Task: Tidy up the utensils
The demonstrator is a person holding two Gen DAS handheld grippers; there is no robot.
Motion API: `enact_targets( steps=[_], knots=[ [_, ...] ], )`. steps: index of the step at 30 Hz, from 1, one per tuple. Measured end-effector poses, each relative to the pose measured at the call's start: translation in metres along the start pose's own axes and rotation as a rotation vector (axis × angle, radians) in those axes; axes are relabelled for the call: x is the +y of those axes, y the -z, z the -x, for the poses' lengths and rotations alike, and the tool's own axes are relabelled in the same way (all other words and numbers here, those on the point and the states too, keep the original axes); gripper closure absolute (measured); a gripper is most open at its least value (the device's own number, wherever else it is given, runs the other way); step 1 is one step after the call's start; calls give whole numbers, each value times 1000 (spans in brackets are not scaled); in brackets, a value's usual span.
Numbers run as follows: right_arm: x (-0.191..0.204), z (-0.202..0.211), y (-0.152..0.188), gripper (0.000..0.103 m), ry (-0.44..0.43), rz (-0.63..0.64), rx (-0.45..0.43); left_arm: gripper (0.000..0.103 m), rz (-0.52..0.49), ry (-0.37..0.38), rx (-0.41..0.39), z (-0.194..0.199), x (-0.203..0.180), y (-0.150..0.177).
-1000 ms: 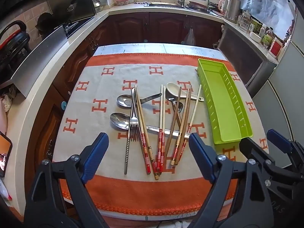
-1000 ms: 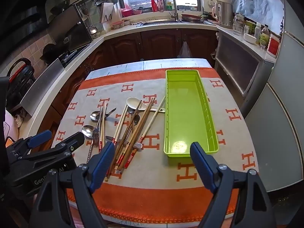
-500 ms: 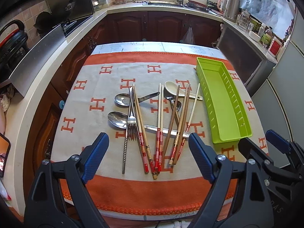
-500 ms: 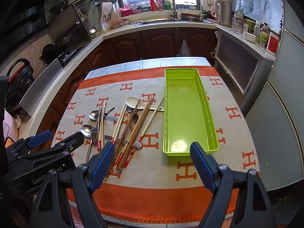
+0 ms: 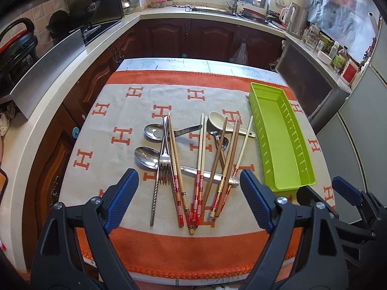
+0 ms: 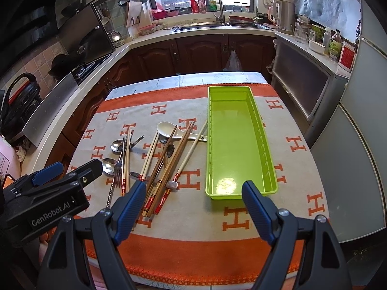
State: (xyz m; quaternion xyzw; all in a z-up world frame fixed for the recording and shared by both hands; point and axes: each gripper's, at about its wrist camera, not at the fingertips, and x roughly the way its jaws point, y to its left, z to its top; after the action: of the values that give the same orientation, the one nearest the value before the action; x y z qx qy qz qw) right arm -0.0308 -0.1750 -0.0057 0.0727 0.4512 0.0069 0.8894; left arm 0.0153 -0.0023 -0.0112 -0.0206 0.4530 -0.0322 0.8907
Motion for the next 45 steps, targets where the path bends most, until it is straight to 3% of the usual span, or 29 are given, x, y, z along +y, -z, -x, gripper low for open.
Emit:
enact_targets(
  steps=[20, 39, 45],
  knots=[
    [13, -9, -10, 21, 12, 21, -5, 18, -28, -47, -17, -3, 8, -7],
    [16, -2, -7, 21, 23, 29, -31, 18, -20, -48, -12, 0, 8, -5],
    [20, 1, -10, 21, 33, 62, -38, 18, -7, -29, -43, 7, 11, -7]
  ],
)
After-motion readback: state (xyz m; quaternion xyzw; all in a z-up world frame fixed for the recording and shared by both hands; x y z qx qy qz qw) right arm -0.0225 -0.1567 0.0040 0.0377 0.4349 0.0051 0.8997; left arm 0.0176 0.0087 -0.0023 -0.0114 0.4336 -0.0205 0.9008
